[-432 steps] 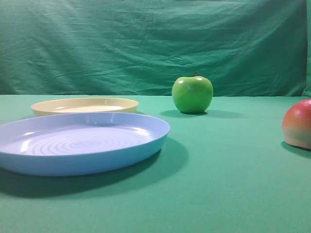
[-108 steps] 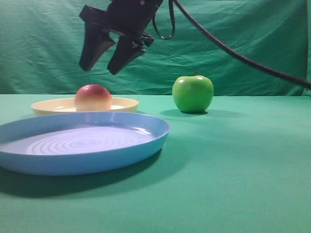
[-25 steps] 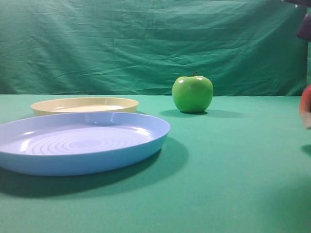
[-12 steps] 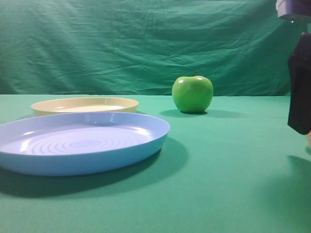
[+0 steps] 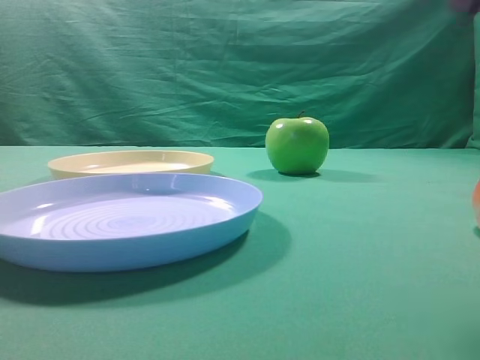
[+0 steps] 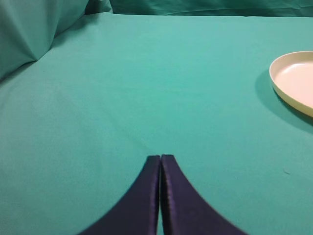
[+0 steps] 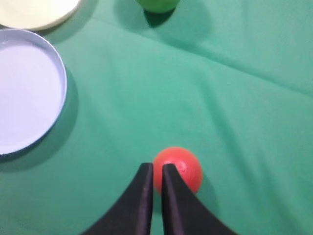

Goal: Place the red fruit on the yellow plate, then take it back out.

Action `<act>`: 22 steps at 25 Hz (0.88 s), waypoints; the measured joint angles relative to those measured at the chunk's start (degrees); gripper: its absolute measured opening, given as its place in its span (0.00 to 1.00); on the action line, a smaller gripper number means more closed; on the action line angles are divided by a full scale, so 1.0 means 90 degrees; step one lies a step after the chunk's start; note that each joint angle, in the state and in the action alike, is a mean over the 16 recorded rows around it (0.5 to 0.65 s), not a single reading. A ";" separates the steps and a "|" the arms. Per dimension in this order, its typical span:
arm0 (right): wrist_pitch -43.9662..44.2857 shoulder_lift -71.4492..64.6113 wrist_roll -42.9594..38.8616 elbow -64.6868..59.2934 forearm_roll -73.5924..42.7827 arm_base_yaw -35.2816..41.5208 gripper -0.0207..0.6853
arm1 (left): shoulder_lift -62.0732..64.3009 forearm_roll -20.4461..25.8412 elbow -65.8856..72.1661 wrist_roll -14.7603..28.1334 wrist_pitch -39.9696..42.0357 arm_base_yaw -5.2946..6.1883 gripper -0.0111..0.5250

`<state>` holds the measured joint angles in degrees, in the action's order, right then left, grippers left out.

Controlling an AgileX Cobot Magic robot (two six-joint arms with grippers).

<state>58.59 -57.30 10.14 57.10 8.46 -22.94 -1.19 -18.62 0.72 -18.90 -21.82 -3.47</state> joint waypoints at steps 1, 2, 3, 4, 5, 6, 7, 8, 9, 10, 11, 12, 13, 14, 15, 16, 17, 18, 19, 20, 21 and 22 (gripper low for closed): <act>0.0054 0.0231 -0.0002 0.0010 0.0024 0.0000 0.11 | 0.0000 0.0000 0.0000 0.0000 0.0000 0.0000 0.02; 0.0098 0.0459 -0.0003 0.0015 0.0047 0.0000 0.08 | 0.0000 0.0000 0.0000 0.0000 0.0000 0.0000 0.02; 0.0133 0.0685 -0.0005 0.0016 0.0068 0.0000 0.06 | 0.0000 0.0000 0.0000 0.0000 0.0000 0.0000 0.02; 0.0162 0.0905 -0.0007 0.0017 0.0088 0.0000 0.05 | 0.0000 0.0000 0.0000 0.0000 0.0000 0.0000 0.02; 0.0184 0.1115 -0.0008 0.0018 0.0104 0.0000 0.04 | 0.0000 0.0000 0.0000 0.0000 0.0000 0.0000 0.02; 0.0201 0.1313 -0.0010 0.0019 0.0116 0.0000 0.03 | 0.0000 0.0000 0.0000 0.0000 0.0000 0.0000 0.02; 0.0214 0.1502 -0.0010 0.0019 0.0125 0.0000 0.03 | 0.0000 0.0000 0.0000 0.0000 0.0000 0.0000 0.02; 0.0224 0.1678 -0.0013 0.0017 0.0128 0.0000 0.03 | 0.0000 0.0000 0.0000 0.0000 0.0000 0.0000 0.02; 0.0228 0.1840 -0.0020 0.0012 0.0123 0.0000 0.03 | 0.0000 0.0000 0.0000 0.0000 0.0000 0.0000 0.02; 0.0229 0.1990 -0.0034 0.0002 0.0109 0.0000 0.03 | 0.0000 0.0000 0.0000 0.0000 0.0000 0.0000 0.02; 0.0224 0.2132 -0.0059 -0.0015 0.0084 0.0000 0.03 | 0.0000 0.0000 0.0000 0.0000 0.0000 0.0000 0.02; 0.0212 0.2266 -0.0098 -0.0042 0.0047 0.0000 0.03 | 0.0000 0.0000 0.0000 0.0000 0.0000 0.0000 0.02; 0.0188 0.2391 -0.0147 -0.0081 -0.0004 0.0000 0.03 | 0.0000 0.0000 0.0000 0.0000 0.0000 0.0000 0.02; 0.0149 0.2515 -0.0203 -0.0131 -0.0066 0.0003 0.03 | 0.0000 0.0000 0.0000 0.0000 0.0000 0.0000 0.02; 0.0092 0.2635 -0.0263 -0.0196 -0.0136 0.0009 0.03 | 0.0000 0.0000 0.0000 0.0000 0.0000 0.0000 0.02; 0.0011 0.2751 -0.0326 -0.0278 -0.0209 0.0023 0.03 | 0.0000 0.0000 0.0000 0.0000 0.0000 0.0000 0.02; -0.0090 0.2866 -0.0391 -0.0378 -0.0285 0.0046 0.03 | 0.0000 0.0000 0.0000 0.0000 0.0000 0.0000 0.02; -0.0213 0.2982 -0.0456 -0.0493 -0.0359 0.0077 0.03 | 0.0000 0.0000 0.0000 0.0000 0.0000 0.0000 0.02; -0.0357 0.3099 -0.0522 -0.0628 -0.0433 0.0119 0.03 | 0.0000 0.0000 0.0000 0.0000 0.0000 0.0000 0.02; -0.0518 0.3216 -0.0588 -0.0782 -0.0504 0.0170 0.03 | 0.0000 0.0000 0.0000 0.0000 0.0000 0.0000 0.02; -0.0690 0.3337 -0.0654 -0.0953 -0.0573 0.0231 0.03 | 0.0000 0.0000 0.0000 0.0000 0.0000 0.0000 0.02; -0.0877 0.3465 -0.0720 -0.1144 -0.0639 0.0297 0.03 | 0.0000 0.0000 0.0000 0.0000 0.0000 0.0000 0.02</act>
<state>50.70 -26.12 3.65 46.80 2.70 -20.27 -1.19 -18.62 0.72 -18.90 -21.82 -3.47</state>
